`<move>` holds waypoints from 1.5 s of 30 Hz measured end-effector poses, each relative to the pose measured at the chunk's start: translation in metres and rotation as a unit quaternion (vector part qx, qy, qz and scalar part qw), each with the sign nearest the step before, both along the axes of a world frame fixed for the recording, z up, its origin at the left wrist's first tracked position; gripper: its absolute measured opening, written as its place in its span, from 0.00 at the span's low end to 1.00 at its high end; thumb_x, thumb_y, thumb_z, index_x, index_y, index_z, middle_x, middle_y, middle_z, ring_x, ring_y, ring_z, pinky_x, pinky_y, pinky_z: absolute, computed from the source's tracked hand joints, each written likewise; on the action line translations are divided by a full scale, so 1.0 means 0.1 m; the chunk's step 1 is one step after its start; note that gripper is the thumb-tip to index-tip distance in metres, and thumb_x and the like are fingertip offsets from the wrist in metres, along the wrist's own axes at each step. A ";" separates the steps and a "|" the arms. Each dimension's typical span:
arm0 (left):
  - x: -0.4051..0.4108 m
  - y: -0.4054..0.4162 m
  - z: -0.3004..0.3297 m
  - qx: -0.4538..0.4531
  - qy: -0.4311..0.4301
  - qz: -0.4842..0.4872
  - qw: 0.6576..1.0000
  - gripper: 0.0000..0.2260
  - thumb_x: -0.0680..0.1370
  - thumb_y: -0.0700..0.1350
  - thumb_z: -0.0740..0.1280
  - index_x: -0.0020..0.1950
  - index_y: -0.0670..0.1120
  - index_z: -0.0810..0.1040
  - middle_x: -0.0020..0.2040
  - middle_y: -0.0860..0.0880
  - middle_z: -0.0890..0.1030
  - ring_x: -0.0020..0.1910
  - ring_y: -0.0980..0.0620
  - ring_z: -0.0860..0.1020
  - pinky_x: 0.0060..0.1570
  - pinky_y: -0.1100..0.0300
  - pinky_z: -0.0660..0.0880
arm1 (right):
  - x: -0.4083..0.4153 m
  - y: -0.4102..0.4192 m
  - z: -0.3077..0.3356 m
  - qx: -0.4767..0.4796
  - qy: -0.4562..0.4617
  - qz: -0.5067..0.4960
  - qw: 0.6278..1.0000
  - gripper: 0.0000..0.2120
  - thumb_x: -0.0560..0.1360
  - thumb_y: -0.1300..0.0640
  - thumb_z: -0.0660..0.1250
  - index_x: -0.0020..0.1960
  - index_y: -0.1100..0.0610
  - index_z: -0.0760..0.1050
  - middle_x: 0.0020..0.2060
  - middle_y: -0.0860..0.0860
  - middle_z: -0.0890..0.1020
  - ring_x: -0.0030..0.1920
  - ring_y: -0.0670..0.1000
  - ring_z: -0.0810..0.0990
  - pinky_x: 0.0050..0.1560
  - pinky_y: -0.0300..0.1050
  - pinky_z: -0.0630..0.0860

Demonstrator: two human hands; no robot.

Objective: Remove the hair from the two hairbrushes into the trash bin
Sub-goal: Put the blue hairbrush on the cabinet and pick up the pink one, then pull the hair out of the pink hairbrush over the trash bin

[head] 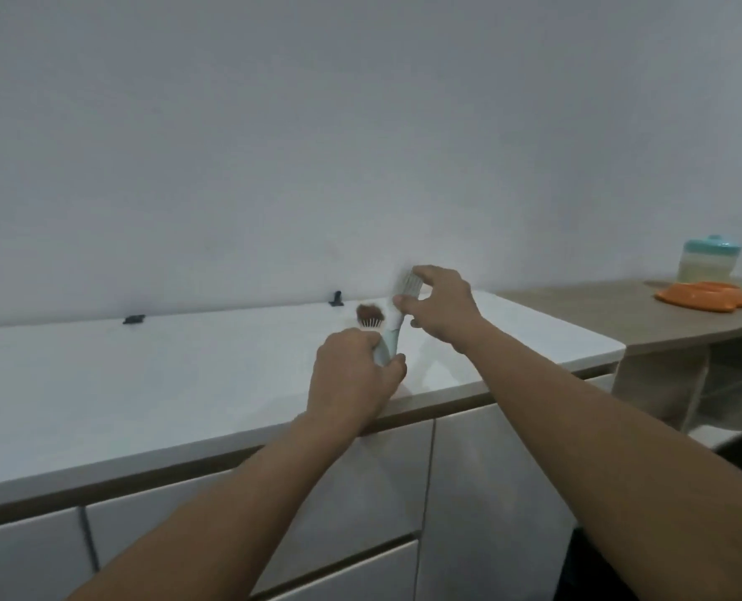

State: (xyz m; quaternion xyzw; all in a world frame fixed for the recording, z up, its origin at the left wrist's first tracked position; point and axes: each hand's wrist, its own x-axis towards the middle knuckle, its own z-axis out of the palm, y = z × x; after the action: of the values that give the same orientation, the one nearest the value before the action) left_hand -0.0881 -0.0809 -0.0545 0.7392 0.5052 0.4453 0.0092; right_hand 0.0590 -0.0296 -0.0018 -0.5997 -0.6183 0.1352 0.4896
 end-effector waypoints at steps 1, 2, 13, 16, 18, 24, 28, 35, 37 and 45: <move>-0.08 0.07 0.01 -0.002 0.001 0.012 1.000 0.15 0.72 0.54 0.69 0.35 0.43 0.77 0.28 0.51 0.68 0.32 0.49 0.69 0.33 0.57 0.59 | -0.09 0.10 0.01 -0.007 -0.010 0.010 1.000 0.31 0.70 0.53 0.75 0.71 0.58 0.71 0.67 0.53 0.74 0.59 0.60 0.80 0.61 0.55 0.77; -0.16 0.13 0.02 -0.005 0.002 0.025 1.000 0.15 0.72 0.55 0.69 0.34 0.43 0.77 0.27 0.52 0.68 0.31 0.50 0.69 0.31 0.57 0.60 | -0.18 0.19 0.02 -0.013 -0.019 0.018 1.000 0.30 0.71 0.53 0.74 0.70 0.58 0.72 0.67 0.54 0.75 0.60 0.58 0.79 0.63 0.51 0.77; -0.75 0.70 -0.03 -0.089 0.037 0.131 0.987 0.14 0.70 0.57 0.69 0.41 0.47 0.79 0.37 0.50 0.80 0.38 0.50 0.78 0.37 0.57 0.74 | -1.02 0.92 -0.23 -0.096 -0.003 0.047 0.994 0.14 0.70 0.61 0.75 0.56 0.60 0.81 0.46 0.56 0.84 0.35 0.55 0.85 0.45 0.48 0.84; -0.80 0.80 -0.09 -0.130 0.035 0.138 0.981 0.15 0.69 0.58 0.69 0.38 0.47 0.77 0.36 0.50 0.79 0.38 0.49 0.78 0.35 0.58 0.73 | -1.10 1.03 -0.39 -0.095 -0.046 0.046 0.993 0.12 0.71 0.62 0.73 0.54 0.60 0.82 0.50 0.57 0.85 0.45 0.57 0.85 0.49 0.49 0.82; -0.81 0.83 -0.12 -0.143 0.033 0.132 0.980 0.14 0.69 0.57 0.69 0.36 0.46 0.74 0.36 0.49 0.77 0.37 0.48 0.77 0.33 0.58 0.68 | -1.11 1.06 -0.45 -0.083 -0.058 0.039 0.994 0.11 0.71 0.60 0.73 0.53 0.58 0.83 0.52 0.55 0.85 0.50 0.56 0.84 0.54 0.48 0.80; -0.77 0.81 -0.11 -0.155 0.067 0.139 0.976 0.14 0.71 0.57 0.67 0.38 0.48 0.71 0.39 0.48 0.77 0.40 0.48 0.77 0.36 0.58 0.69 | -1.05 1.11 -0.44 -0.078 -0.120 0.045 0.989 0.11 0.69 0.58 0.73 0.52 0.56 0.83 0.52 0.53 0.84 0.48 0.53 0.84 0.50 0.43 0.79; -0.76 0.79 -0.10 -0.144 0.093 0.146 0.974 0.12 0.73 0.56 0.65 0.40 0.47 0.72 0.44 0.48 0.79 0.43 0.47 0.77 0.39 0.59 0.70 | -0.91 1.12 -0.31 -0.077 -0.130 0.044 0.987 0.08 0.71 0.58 0.72 0.49 0.58 0.82 0.47 0.54 0.85 0.34 0.53 0.84 0.43 0.45 0.82; -0.54 0.85 0.00 -0.039 0.158 0.172 0.971 0.18 0.74 0.58 0.62 0.54 0.45 0.77 0.53 0.46 0.78 0.54 0.46 0.75 0.50 0.53 0.71 | -0.41 1.14 -0.06 -0.055 -0.168 -0.064 0.982 0.08 0.72 0.61 0.65 0.41 0.54 0.83 0.46 0.53 0.86 0.50 0.54 0.83 0.48 0.42 0.78; -0.41 0.87 0.04 -0.024 0.164 0.142 0.976 0.17 0.76 0.56 0.61 0.54 0.44 0.77 0.53 0.46 0.79 0.54 0.46 0.75 0.51 0.53 0.71 | -0.29 1.17 -0.05 -0.077 -0.176 -0.058 0.980 0.09 0.73 0.62 0.65 0.47 0.55 0.83 0.50 0.52 0.85 0.51 0.54 0.82 0.49 0.43 0.78; 0.07 1.01 0.02 -0.167 0.038 0.025 0.985 0.18 0.76 0.53 0.65 0.60 0.42 0.76 0.57 0.43 0.79 0.56 0.44 0.78 0.51 0.55 0.74 | -0.13 1.24 -0.25 -0.184 -0.132 0.034 0.974 0.21 0.77 0.62 0.61 0.69 0.53 0.72 0.59 0.54 0.75 0.49 0.62 0.84 0.37 0.48 0.81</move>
State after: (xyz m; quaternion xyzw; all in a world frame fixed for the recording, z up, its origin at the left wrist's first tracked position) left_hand -0.0809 0.0203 -0.0525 0.7306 0.5907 0.3268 0.1022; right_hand 0.0463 0.0943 -0.0270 -0.6706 -0.6620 0.1828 0.2804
